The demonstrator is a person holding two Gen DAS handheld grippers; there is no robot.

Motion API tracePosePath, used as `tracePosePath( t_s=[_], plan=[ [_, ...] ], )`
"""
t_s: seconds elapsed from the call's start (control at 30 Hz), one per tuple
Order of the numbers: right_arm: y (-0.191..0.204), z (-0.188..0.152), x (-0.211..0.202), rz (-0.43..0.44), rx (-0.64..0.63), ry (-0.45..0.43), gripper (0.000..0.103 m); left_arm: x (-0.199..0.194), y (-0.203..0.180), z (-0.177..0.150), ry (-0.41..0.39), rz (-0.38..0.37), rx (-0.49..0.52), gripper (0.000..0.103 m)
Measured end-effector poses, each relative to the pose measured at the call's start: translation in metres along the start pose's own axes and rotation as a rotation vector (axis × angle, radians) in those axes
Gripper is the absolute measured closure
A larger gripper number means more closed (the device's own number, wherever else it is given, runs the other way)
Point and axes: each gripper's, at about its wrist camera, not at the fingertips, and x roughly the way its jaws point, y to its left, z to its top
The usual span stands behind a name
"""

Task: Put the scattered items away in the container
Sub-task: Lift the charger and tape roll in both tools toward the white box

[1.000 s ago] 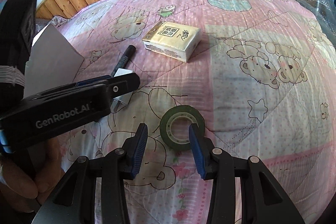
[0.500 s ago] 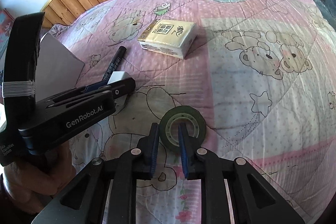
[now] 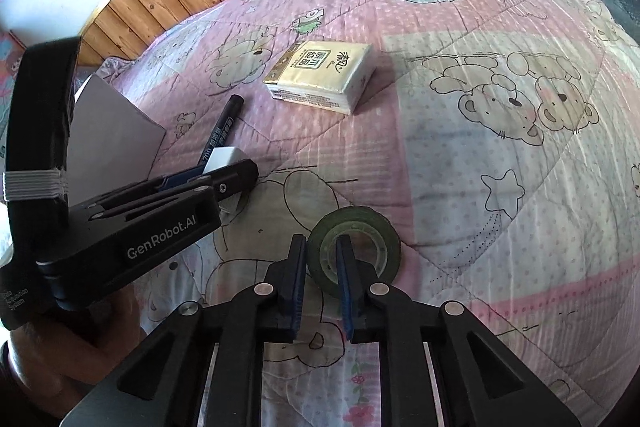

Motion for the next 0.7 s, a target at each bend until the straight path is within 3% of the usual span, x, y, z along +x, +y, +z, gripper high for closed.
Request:
tracePosePath(
  t_s=[0.7],
  plan=[
    [0.037,-0.007,-0.027,0.103,-0.065,-0.024,0.088,-0.073,0.012,-0.035,-0.047,-0.037,-0.097,0.072]
  ],
)
